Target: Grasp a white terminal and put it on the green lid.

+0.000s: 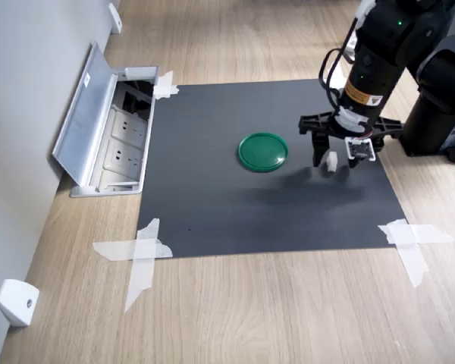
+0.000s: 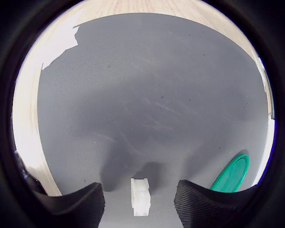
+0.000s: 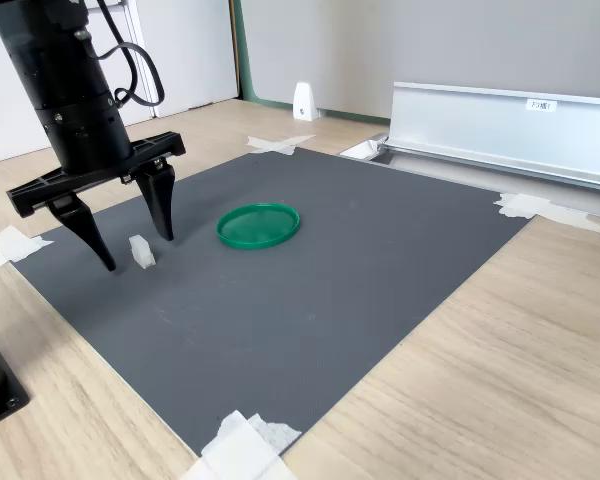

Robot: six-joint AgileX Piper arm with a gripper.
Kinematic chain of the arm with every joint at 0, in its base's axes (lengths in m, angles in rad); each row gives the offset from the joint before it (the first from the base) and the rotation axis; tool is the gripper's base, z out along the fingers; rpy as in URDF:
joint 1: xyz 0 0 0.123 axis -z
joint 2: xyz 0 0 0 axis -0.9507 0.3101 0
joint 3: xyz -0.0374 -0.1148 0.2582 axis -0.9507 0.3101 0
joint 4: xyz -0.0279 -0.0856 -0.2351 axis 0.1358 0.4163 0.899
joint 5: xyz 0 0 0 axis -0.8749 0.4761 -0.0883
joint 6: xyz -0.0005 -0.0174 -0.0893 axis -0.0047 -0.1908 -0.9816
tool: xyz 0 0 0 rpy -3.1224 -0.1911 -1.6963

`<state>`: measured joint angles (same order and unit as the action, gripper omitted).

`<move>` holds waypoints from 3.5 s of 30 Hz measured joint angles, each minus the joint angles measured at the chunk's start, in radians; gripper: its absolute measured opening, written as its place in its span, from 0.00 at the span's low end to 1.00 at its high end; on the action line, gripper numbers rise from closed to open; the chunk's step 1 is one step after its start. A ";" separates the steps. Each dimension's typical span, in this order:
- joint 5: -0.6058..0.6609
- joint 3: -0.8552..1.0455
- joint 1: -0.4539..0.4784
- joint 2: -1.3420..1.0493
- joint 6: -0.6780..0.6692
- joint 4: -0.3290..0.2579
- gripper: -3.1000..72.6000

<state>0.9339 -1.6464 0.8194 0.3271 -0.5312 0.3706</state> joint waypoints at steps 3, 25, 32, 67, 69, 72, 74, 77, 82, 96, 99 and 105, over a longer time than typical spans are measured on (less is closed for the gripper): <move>-0.001 0.000 0.000 0.017 0.007 0.000 0.84; 0.084 -0.081 0.000 0.025 0.023 0.023 0.15; 0.312 -0.382 0.000 0.026 -0.036 0.015 0.15; 0.115 -0.367 0.311 0.276 -0.199 0.023 0.28; 0.112 -0.365 0.311 0.276 -0.206 0.023 0.40; 0.090 -0.365 0.311 0.276 -0.211 0.023 0.62; 0.085 -0.365 0.311 0.276 -0.213 0.026 0.74; 0.084 -0.365 0.311 0.262 -0.215 0.035 0.85; 0.086 -0.409 0.311 0.161 -0.230 0.038 0.85; 0.075 -0.533 0.311 -0.158 0.082 -0.059 0.08; 0.027 -0.499 0.311 -0.276 0.260 -0.075 0.04; -0.171 -0.296 0.311 -0.571 0.558 -0.088 0.03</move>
<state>0.7632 -1.9428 1.1305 -0.2442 0.0267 0.2827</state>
